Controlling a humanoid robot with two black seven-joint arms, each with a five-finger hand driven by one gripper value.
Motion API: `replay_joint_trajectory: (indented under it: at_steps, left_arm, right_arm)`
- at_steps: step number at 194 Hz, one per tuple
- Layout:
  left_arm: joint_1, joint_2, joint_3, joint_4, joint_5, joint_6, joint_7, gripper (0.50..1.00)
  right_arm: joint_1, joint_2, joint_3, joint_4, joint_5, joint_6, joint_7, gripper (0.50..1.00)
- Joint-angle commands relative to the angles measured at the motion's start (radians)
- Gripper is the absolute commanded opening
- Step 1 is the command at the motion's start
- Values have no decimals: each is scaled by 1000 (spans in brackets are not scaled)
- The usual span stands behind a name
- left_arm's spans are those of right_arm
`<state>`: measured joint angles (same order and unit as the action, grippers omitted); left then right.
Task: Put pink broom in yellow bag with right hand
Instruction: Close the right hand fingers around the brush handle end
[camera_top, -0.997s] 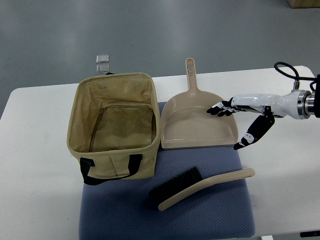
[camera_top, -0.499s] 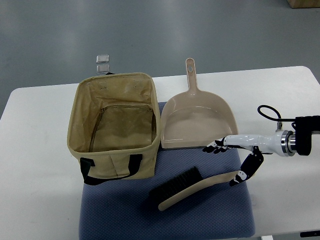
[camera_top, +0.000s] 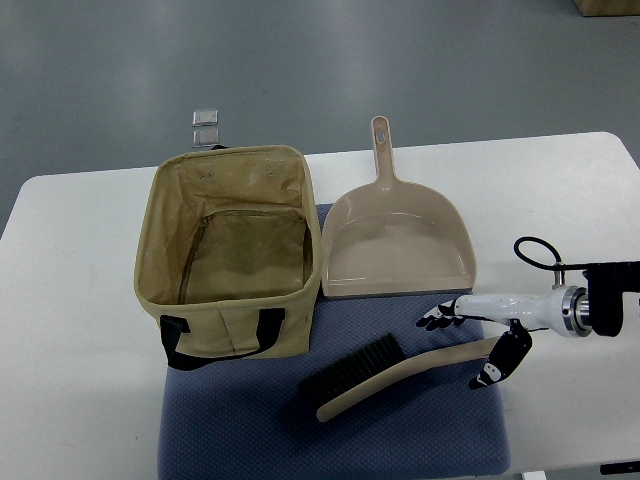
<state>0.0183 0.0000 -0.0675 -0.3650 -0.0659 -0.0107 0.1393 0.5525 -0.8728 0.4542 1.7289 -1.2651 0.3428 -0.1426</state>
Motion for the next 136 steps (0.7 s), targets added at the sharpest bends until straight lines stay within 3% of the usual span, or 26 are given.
replay_joint_trajectory:
  at_steps: [1, 29, 53, 85, 136]
  left_arm:
    - [0, 0, 0, 0, 0, 0, 0, 1000]
    - [0, 0, 0, 0, 0, 0, 0, 1000]
    - [0, 0, 2, 0, 0, 0, 0, 1000]
    - [0, 0, 0, 0, -2, 0, 0, 1000]
    - [0, 0, 2, 1, -2, 0, 0, 1000]
  right_arm:
    - [-6, 0, 0, 0, -10, -1, 0, 856]
    - [-8, 0, 0, -9, -43, -4, 0, 823]
    - [-8, 8, -2, -15, -57, -14, 0, 764]
    - [-9, 21, -6, -31, -65, -15, -2, 733]
    - [-43, 54, -5, -61, -111, -22, -2, 725]
